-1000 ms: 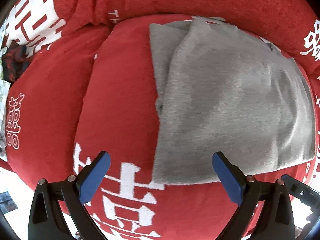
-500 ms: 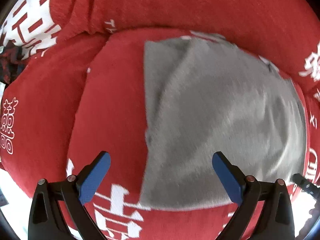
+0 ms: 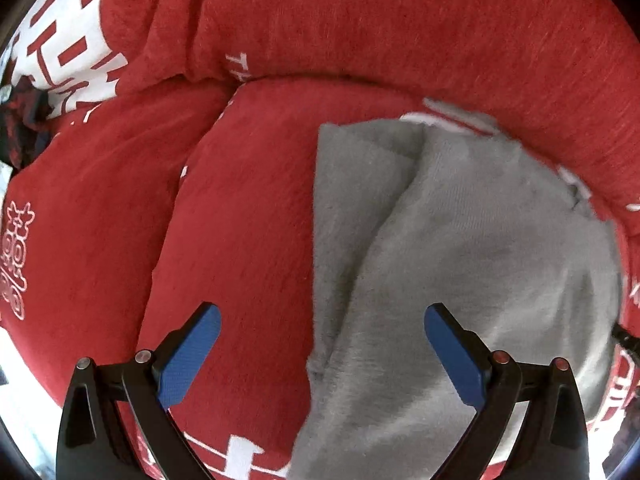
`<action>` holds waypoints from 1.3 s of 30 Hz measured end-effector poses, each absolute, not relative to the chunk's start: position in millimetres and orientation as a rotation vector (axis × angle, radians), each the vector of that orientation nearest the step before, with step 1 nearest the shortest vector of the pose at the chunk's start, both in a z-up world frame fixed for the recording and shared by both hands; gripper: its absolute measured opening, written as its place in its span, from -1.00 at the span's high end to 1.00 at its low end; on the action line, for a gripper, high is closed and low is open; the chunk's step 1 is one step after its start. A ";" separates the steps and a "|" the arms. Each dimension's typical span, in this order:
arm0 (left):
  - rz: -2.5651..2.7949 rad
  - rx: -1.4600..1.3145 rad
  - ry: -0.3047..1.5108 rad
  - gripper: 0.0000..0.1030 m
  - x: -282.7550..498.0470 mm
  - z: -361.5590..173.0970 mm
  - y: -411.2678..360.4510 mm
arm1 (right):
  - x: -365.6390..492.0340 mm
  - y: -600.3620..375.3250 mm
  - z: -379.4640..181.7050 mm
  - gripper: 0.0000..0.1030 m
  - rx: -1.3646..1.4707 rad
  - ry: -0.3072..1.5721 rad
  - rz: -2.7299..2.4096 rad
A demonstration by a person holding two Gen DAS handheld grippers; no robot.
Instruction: Fold small clothes
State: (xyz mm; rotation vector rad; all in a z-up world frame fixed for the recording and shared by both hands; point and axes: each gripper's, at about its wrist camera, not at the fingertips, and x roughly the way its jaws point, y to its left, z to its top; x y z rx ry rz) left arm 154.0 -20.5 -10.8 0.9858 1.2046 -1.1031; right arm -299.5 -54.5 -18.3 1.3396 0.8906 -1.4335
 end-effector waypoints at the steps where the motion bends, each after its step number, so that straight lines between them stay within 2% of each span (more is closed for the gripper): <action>1: -1.095 1.000 1.203 -0.98 155.0 -13.0 -21.1 | -301.9 -52.9 -19.5 0.47 1.341 0.875 -1.440; 6: -1.061 1.011 1.229 -0.98 173.2 -17.7 -16.0 | -311.7 -40.4 -3.9 0.39 1.356 0.847 -1.519; 11: -1.100 0.988 1.246 -0.98 181.7 -9.3 -12.4 | -303.3 -16.3 12.5 0.37 1.427 0.731 -1.446; 13: -1.137 0.987 1.249 -0.98 179.2 -5.5 -13.1 | -287.0 -4.0 19.3 0.31 1.451 0.675 -1.384; 17: -1.177 0.975 1.276 -0.98 170.3 -2.9 -14.2 | -243.9 15.3 15.8 0.07 1.549 0.557 -1.190; 25: -1.196 0.997 1.287 -0.98 156.4 -3.0 -6.8 | -160.7 37.2 -14.6 0.07 1.691 0.541 -0.928; 39: -1.259 1.039 1.284 -0.98 163.5 -7.4 -0.1 | -119.2 42.7 -42.8 0.02 1.842 0.403 -0.867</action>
